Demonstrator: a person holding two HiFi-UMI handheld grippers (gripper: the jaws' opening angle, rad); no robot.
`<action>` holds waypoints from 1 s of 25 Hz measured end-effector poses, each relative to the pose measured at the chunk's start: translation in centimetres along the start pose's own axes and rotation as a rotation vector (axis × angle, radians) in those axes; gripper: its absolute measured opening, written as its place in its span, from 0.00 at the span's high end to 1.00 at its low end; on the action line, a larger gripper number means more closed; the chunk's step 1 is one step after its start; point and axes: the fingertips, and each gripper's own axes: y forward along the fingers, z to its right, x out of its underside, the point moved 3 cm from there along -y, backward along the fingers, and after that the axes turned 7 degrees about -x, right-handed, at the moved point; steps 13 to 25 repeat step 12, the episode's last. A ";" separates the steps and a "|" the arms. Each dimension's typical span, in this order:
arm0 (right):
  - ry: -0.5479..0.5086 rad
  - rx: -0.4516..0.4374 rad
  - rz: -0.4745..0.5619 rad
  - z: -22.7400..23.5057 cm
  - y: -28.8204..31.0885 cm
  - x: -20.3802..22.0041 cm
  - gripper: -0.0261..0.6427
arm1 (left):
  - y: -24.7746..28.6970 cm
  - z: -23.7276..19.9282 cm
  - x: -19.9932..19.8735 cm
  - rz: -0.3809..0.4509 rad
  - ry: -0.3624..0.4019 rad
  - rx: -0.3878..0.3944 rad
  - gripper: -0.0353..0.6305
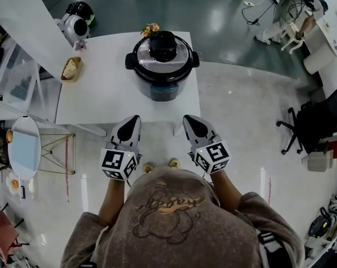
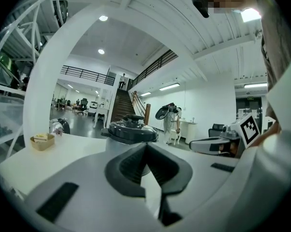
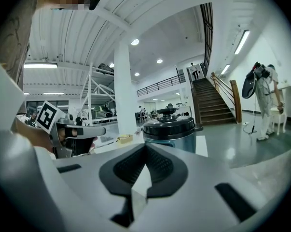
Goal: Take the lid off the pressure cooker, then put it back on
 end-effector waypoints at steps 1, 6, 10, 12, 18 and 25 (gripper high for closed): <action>0.001 -0.001 0.000 0.0 0.0 0.0 0.97 | 0.0 0.0 0.0 -0.001 -0.001 -0.002 0.94; -0.003 -0.012 0.000 0.0 0.1 0.1 0.97 | -0.1 0.0 0.1 -0.003 -0.003 -0.008 0.94; 0.001 -0.019 -0.007 0.2 0.3 0.2 0.97 | 0.1 0.0 0.2 -0.007 -0.008 -0.010 0.94; 0.002 -0.021 -0.011 0.3 0.3 0.2 0.97 | 0.2 0.1 0.1 -0.010 -0.009 -0.010 0.94; 0.002 -0.021 -0.011 0.3 0.3 0.2 0.97 | 0.2 0.1 0.1 -0.010 -0.009 -0.010 0.94; 0.002 -0.021 -0.011 0.3 0.3 0.2 0.97 | 0.2 0.1 0.1 -0.010 -0.009 -0.010 0.94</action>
